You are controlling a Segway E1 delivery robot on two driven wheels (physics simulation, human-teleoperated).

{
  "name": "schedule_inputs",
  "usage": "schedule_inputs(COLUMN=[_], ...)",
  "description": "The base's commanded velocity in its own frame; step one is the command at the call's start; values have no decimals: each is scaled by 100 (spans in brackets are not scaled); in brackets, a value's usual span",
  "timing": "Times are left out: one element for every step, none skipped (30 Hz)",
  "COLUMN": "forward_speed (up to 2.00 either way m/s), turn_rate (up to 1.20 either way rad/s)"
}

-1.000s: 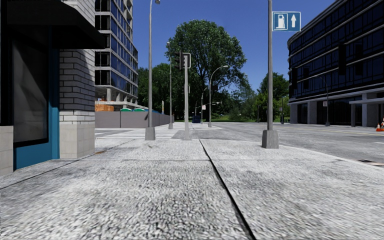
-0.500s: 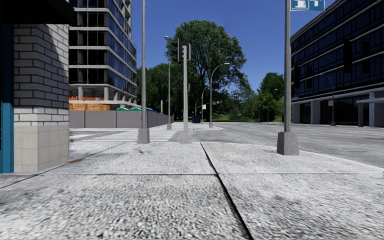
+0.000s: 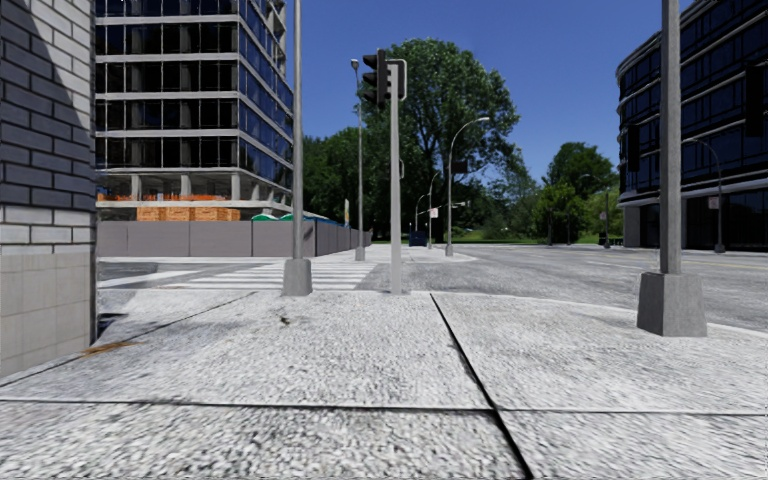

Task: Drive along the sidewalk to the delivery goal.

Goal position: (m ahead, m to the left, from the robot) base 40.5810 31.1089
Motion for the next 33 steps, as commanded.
schedule_inputs(forward_speed=[200, 200, 200, 200, 200, 200, 200, 200, 200, 200, 200, 200, 200, 200, 200, 200, 200, 200, 200, 200, 200, 200, 200, 200, 200, 200, 200, 200, 200, 200, 200, 200, 200], turn_rate=[33, 33, 33, 33, 33, 33, 33, 33, 33, 33, 33, 33, 33, 34, 34, 35, 38, 41, 45, 48, 48, 51, 55, 58, 59, 60, 60, 60, 60, 60, 60, 60, 60])
